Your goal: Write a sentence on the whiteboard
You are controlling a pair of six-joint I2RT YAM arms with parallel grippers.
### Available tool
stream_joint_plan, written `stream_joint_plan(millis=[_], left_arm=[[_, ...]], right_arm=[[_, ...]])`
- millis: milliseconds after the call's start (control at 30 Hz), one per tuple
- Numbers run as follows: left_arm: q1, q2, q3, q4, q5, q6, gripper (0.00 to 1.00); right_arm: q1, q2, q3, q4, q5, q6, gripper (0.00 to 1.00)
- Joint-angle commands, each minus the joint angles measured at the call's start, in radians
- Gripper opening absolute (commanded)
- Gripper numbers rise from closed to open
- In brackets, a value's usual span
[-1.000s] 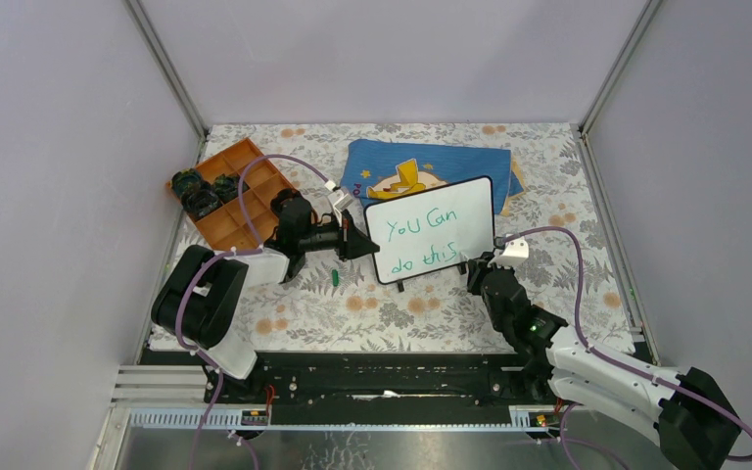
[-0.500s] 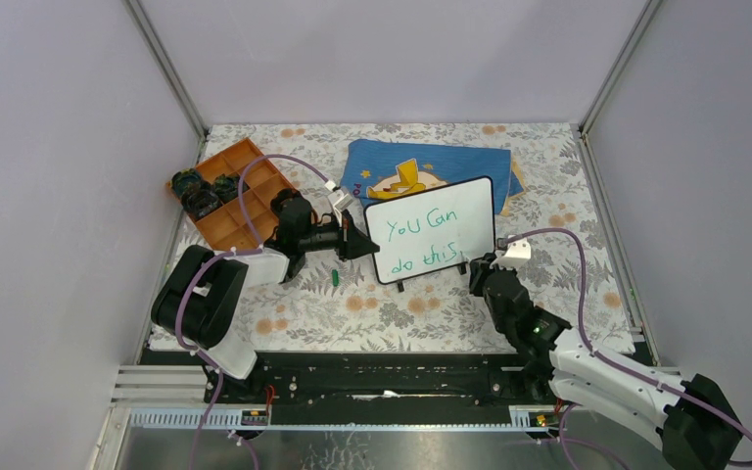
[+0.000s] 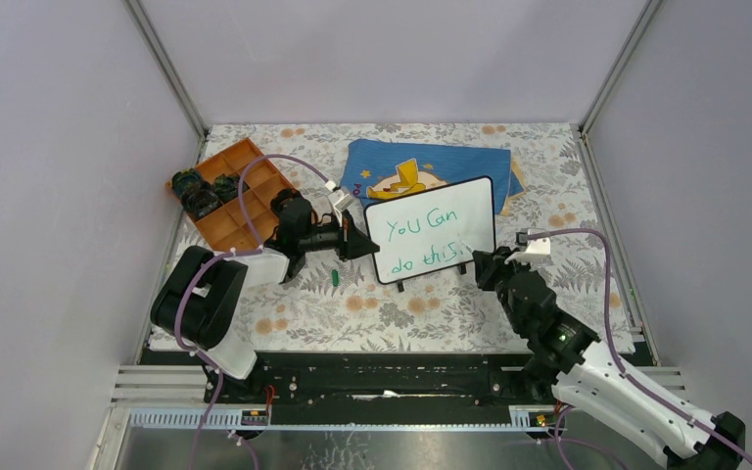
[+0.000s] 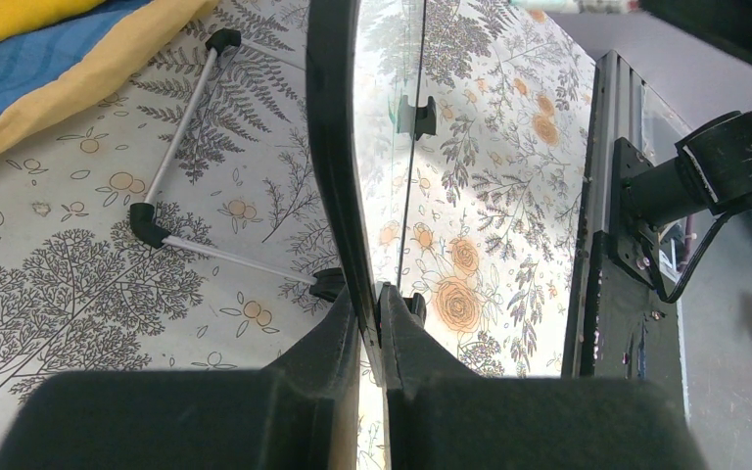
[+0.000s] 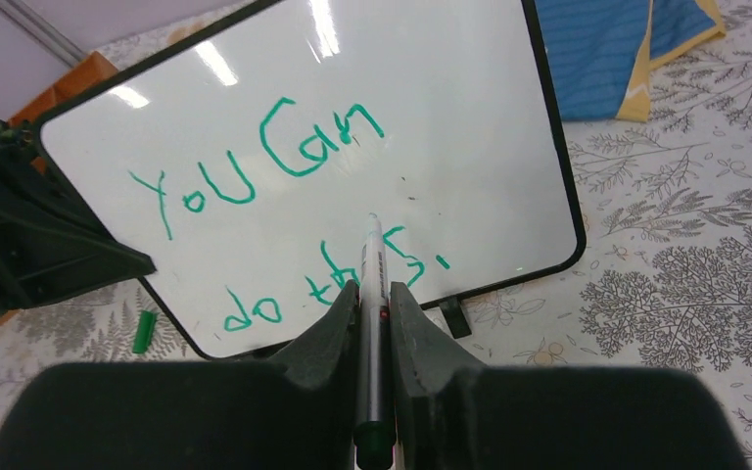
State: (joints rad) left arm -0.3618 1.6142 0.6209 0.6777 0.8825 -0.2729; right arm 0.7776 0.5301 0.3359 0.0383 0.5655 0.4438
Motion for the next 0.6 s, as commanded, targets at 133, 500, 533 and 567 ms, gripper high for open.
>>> stream_joint_plan(millis=[133,500,533,567], left_arm=[[-0.025,0.014,-0.033,-0.209,-0.066,0.110,0.00],[-0.022,-0.054,-0.045,-0.279,-0.115,0.143,0.00],[-0.022,-0.059,-0.046,-0.286,-0.120,0.146,0.00],[-0.021,-0.063,-0.046,-0.293,-0.128,0.150,0.00]], right_arm=[[-0.008,-0.051,0.079,-0.087,-0.096,-0.026,0.00],[-0.009,-0.068,0.074,-0.063,-0.145,-0.043,0.00],[-0.009,-0.070,0.074,-0.062,-0.146,-0.045,0.00],[-0.009,-0.071,0.074,-0.062,-0.147,-0.048,0.00]])
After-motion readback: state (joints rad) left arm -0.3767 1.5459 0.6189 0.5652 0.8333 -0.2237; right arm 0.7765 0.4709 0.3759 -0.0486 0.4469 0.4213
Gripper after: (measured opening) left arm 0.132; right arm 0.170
